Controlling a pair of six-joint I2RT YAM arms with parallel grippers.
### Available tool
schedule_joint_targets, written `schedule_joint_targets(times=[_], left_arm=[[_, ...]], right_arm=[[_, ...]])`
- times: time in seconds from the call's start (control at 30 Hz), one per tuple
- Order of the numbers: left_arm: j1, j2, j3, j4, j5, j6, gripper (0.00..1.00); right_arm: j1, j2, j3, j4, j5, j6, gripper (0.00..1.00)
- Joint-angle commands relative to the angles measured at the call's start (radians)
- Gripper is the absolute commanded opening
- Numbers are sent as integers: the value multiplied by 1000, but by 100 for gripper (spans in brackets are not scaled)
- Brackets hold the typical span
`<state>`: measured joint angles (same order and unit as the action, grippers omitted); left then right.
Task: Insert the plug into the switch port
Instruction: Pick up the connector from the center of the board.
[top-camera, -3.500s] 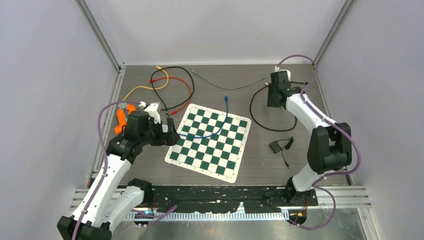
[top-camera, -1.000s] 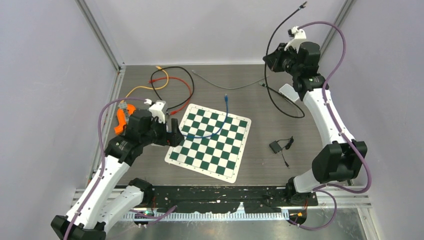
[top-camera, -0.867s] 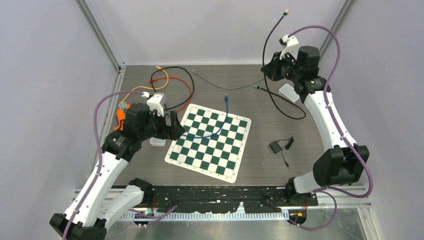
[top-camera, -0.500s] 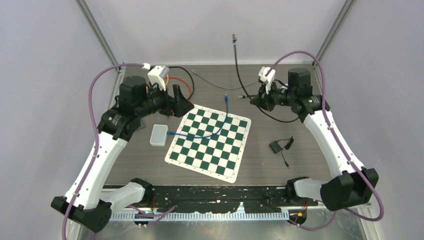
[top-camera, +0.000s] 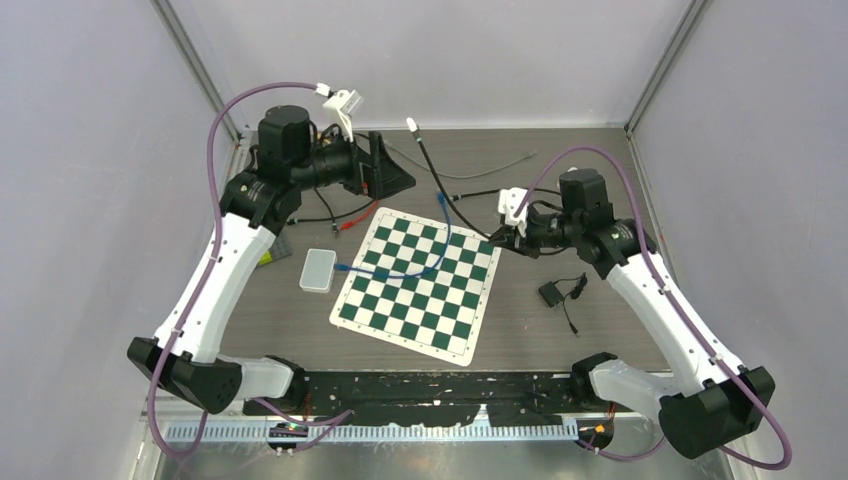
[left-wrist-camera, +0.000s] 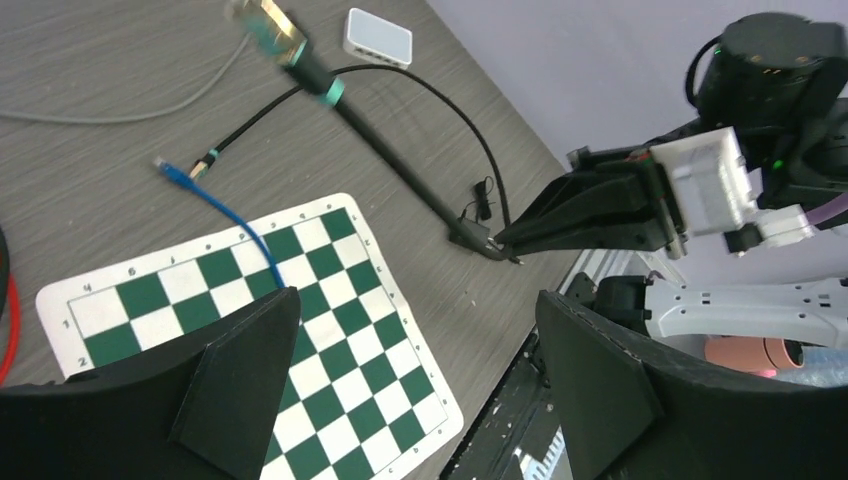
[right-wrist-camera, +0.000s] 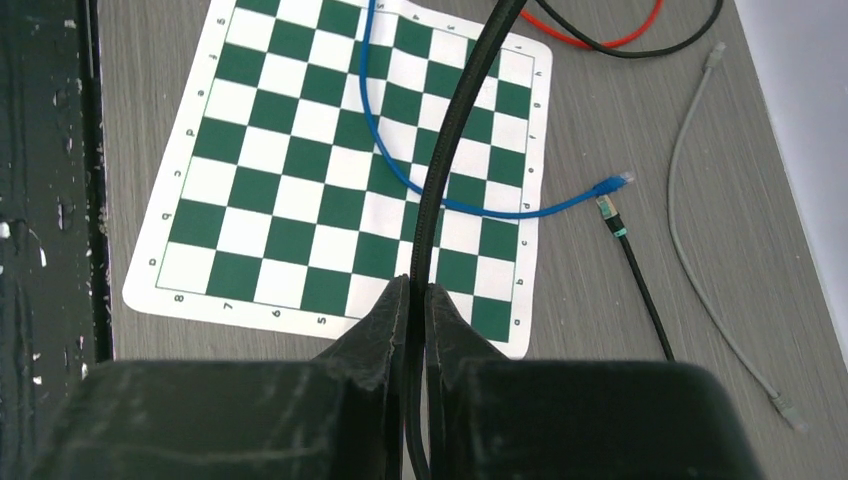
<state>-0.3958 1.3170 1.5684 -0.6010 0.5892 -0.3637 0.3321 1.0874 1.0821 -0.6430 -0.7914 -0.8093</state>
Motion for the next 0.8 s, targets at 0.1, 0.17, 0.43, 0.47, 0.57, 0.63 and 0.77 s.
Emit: schedule_joint_targets(times=[0.1, 0.17, 0.43, 0.47, 0.57, 0.63, 0.77], left_arm=[[23, -15, 27, 126, 100, 26, 91], [43, -9, 25, 133, 89, 12, 90], [172, -6, -12, 281, 224, -180, 83], [174, -2, 2, 263, 217, -180, 83], [188, 41, 79, 105, 141, -215, 81], [193, 74, 128, 18, 139, -211, 79], [196, 96, 152, -70, 135, -217, 74]], right_arm=[[57, -75, -36, 8, 57, -105, 5], [68, -89, -37, 16, 68, -112, 5], [100, -129, 2, -3, 158, -161, 5], [105, -132, 1, -4, 176, -172, 5], [168, -152, -66, 106, 291, -177, 5], [208, -161, -103, 148, 374, -210, 5], [253, -165, -92, 137, 489, -232, 5]])
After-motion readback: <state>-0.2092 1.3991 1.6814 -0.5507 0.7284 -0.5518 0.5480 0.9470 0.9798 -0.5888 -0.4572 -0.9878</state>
